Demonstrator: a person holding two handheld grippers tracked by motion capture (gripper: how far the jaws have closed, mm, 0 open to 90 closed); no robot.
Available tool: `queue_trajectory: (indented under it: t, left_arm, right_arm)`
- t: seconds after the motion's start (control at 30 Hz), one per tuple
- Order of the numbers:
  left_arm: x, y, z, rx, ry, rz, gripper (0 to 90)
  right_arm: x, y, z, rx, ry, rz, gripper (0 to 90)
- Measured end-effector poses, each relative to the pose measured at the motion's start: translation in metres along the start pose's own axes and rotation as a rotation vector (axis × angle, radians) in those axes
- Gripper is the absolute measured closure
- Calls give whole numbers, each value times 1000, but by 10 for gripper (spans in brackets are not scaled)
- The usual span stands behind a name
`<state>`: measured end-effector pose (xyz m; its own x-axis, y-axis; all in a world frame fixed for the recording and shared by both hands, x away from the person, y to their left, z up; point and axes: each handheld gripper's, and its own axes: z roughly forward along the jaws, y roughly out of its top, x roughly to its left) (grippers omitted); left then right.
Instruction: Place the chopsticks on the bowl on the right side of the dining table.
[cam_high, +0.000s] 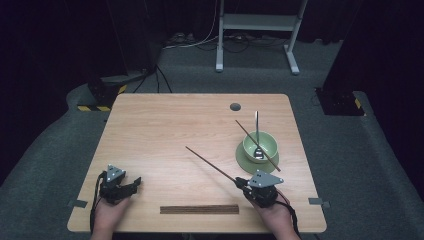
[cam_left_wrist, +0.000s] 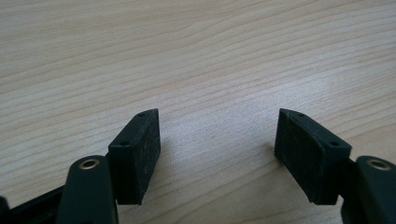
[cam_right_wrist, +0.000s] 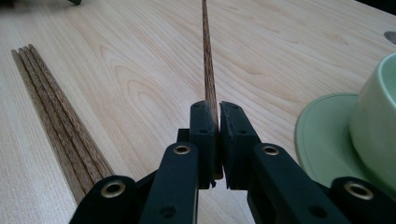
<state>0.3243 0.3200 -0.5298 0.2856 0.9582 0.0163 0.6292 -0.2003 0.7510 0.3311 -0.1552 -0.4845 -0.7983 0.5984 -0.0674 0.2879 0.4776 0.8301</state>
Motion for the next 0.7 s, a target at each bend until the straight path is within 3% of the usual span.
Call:
queue_trajectory:
  t: [0.7]
  left_arm:
    - [0,0,0,2,-3,-2,317]
  right_arm:
    - [-22,-1,-24,-49,-91,47,843]
